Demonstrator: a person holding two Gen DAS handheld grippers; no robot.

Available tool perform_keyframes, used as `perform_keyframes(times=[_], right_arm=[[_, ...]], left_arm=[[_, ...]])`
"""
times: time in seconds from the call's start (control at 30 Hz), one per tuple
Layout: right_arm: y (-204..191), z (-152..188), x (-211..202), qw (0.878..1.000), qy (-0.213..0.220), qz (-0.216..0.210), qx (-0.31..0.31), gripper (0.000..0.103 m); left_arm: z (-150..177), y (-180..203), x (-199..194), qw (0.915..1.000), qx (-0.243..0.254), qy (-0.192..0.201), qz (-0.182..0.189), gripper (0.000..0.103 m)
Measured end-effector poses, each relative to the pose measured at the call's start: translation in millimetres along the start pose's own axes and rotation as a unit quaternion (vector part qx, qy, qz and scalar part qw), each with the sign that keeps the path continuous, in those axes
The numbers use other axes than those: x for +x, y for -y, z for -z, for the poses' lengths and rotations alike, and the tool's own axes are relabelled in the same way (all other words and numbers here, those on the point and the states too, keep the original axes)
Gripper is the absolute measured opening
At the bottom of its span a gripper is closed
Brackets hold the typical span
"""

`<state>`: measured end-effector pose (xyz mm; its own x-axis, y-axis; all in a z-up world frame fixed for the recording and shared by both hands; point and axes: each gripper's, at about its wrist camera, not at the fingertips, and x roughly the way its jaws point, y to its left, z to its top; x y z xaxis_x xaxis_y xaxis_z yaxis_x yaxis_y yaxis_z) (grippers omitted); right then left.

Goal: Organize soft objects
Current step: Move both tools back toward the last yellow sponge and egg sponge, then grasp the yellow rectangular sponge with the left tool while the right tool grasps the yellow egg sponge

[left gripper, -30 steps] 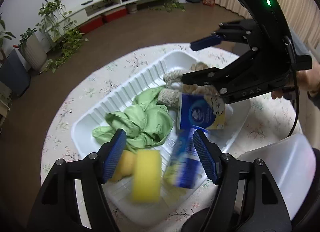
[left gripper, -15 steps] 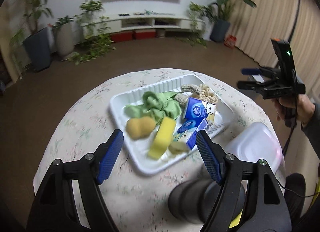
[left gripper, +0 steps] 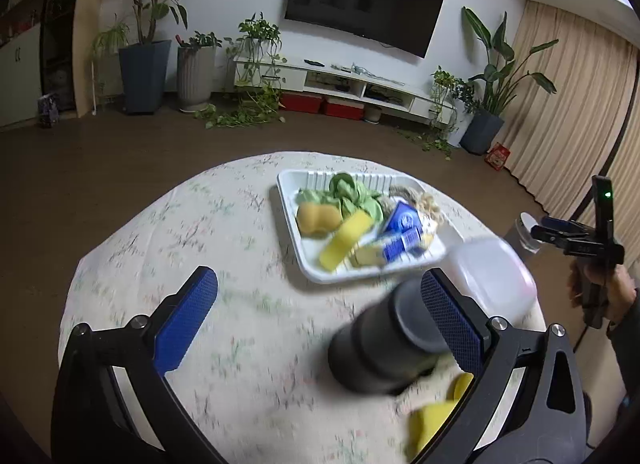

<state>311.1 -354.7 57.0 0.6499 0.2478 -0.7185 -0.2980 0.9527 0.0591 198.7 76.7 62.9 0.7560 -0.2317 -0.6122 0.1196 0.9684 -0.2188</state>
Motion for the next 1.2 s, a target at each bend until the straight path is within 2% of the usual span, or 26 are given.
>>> perform_keyframes(times=[0.13, 0.3, 0.53, 0.67, 0.8, 1.07, 1.2], right_arm=[[-6, 30, -24, 1.0, 0.01, -0.01, 0.011, 0.103], [-31, 77, -47, 0.999, 0.013, -0.037, 0.017, 0.103], [-77, 140, -55, 0.996, -0.006, -0.084, 0.03, 0.103], [-105, 168, -57, 0.995, -0.008, -0.097, 0.025, 0.103], [-130, 183, -50, 0.995, -0.018, -0.095, 0.005, 0.103], [-139, 175, -38, 0.997, -0.015, -0.065, -0.039, 0.103], [-152, 171, -25, 0.995, -0.028, -0.068, -0.073, 0.097]], left_arm=[[32, 19, -17, 0.9999, 0.012, -0.001, -0.005, 0.103], [80, 42, -30, 0.9998, 0.015, -0.014, 0.002, 0.103], [131, 84, -34, 0.9983, 0.032, -0.036, 0.033, 0.103], [155, 99, -28, 0.9964, 0.01, -0.05, 0.068, 0.103], [163, 103, -14, 0.9944, -0.006, -0.079, 0.07, 0.103], [151, 111, 10, 0.9944, 0.046, -0.096, 0.001, 0.103], [145, 113, 23, 0.9923, 0.056, -0.11, -0.006, 0.103]])
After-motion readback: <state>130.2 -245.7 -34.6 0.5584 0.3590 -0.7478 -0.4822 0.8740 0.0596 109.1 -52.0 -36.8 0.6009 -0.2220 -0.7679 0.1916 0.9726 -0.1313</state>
